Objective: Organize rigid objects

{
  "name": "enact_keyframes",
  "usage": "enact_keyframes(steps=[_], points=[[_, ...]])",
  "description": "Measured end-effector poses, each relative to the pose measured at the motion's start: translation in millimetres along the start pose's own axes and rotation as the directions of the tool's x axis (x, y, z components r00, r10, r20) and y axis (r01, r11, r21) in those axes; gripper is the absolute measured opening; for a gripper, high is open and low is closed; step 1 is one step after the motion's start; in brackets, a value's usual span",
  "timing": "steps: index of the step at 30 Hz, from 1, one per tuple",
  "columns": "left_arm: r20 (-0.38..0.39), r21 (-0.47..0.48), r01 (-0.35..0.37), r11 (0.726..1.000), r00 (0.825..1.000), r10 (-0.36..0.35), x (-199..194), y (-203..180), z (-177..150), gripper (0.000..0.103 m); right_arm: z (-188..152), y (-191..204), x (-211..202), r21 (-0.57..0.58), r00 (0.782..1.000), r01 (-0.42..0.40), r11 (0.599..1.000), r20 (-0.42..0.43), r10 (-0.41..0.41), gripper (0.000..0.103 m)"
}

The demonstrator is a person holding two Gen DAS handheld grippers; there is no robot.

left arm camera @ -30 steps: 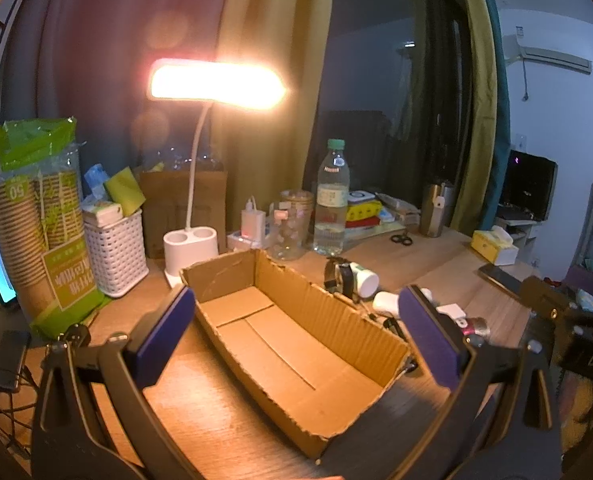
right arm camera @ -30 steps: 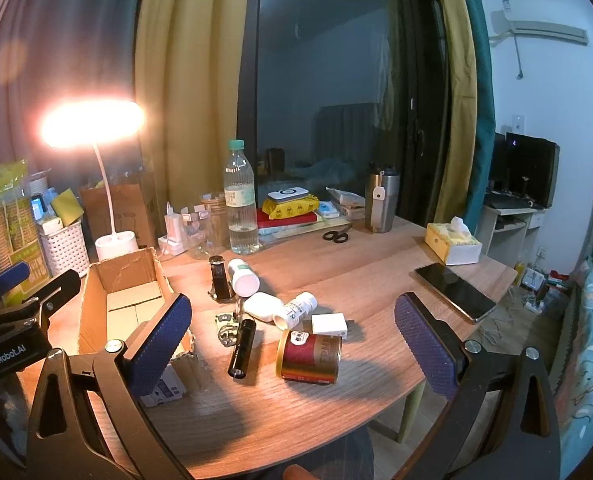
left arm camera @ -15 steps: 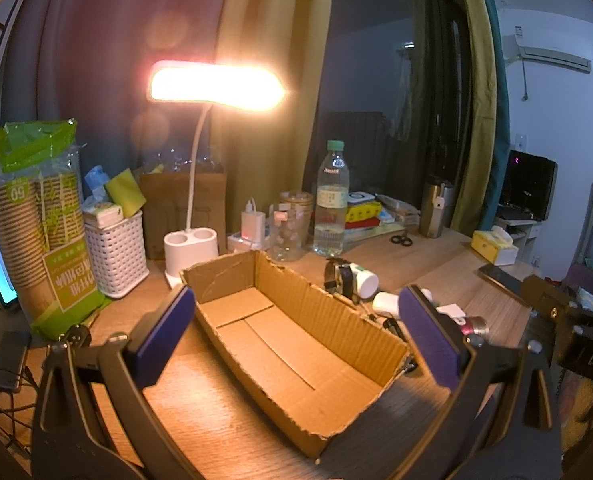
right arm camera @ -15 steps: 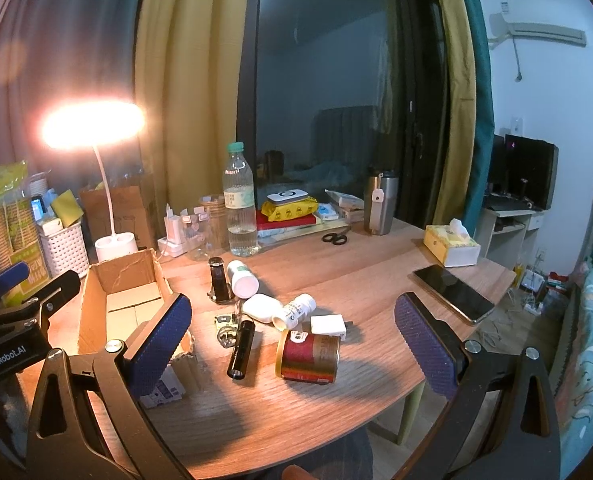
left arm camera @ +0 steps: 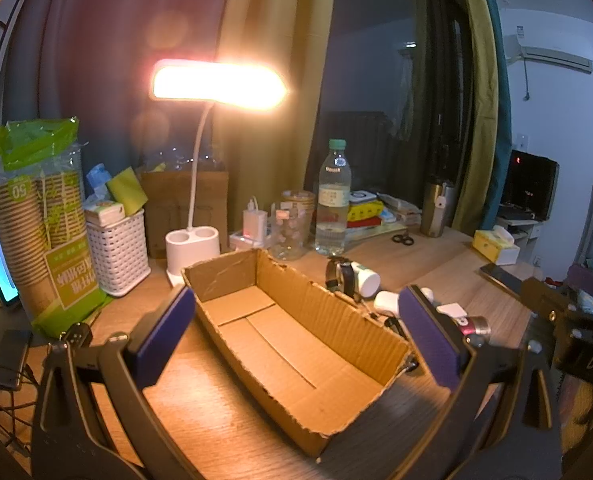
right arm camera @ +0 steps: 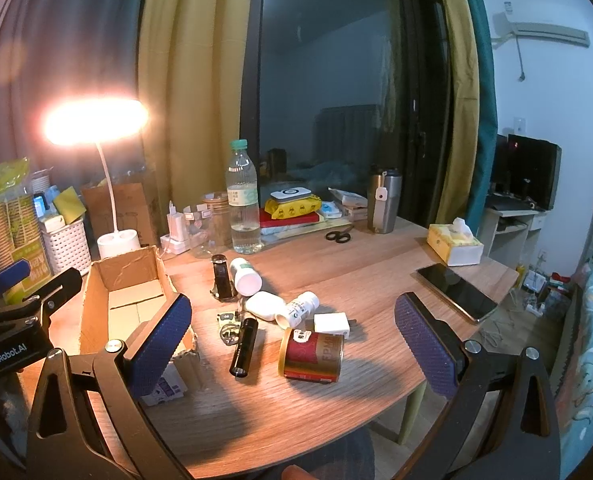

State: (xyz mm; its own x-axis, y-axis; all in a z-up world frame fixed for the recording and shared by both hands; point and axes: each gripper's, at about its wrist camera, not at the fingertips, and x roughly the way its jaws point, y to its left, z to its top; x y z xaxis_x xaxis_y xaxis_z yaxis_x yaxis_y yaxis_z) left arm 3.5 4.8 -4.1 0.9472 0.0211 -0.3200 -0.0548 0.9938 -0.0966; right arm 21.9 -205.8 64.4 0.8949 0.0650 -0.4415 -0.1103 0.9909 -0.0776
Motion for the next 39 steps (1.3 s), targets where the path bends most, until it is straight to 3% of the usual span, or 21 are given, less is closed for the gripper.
enact_keyframes(steps=[21,30,36,39], points=[[-0.013,0.000,-0.009,1.000,1.000,0.008,4,4,-5,0.102,-2,3,3,-0.003,1.000,-0.001,1.000,-0.008,0.001,0.103],[-0.120,-0.017,-0.044,0.999,0.992,0.042,37,20,-14,0.102,-6,3,21,-0.009,0.999,0.013,1.000,-0.036,-0.014,0.103],[-0.241,0.003,-0.056,0.998,0.969,0.055,68,21,-31,0.102,-12,-5,40,-0.015,0.997,0.042,0.999,-0.061,-0.043,0.103],[-0.327,0.018,-0.034,0.999,0.944,0.038,87,19,-37,0.101,-17,-14,49,0.001,0.995,0.061,0.998,-0.084,-0.061,0.103]])
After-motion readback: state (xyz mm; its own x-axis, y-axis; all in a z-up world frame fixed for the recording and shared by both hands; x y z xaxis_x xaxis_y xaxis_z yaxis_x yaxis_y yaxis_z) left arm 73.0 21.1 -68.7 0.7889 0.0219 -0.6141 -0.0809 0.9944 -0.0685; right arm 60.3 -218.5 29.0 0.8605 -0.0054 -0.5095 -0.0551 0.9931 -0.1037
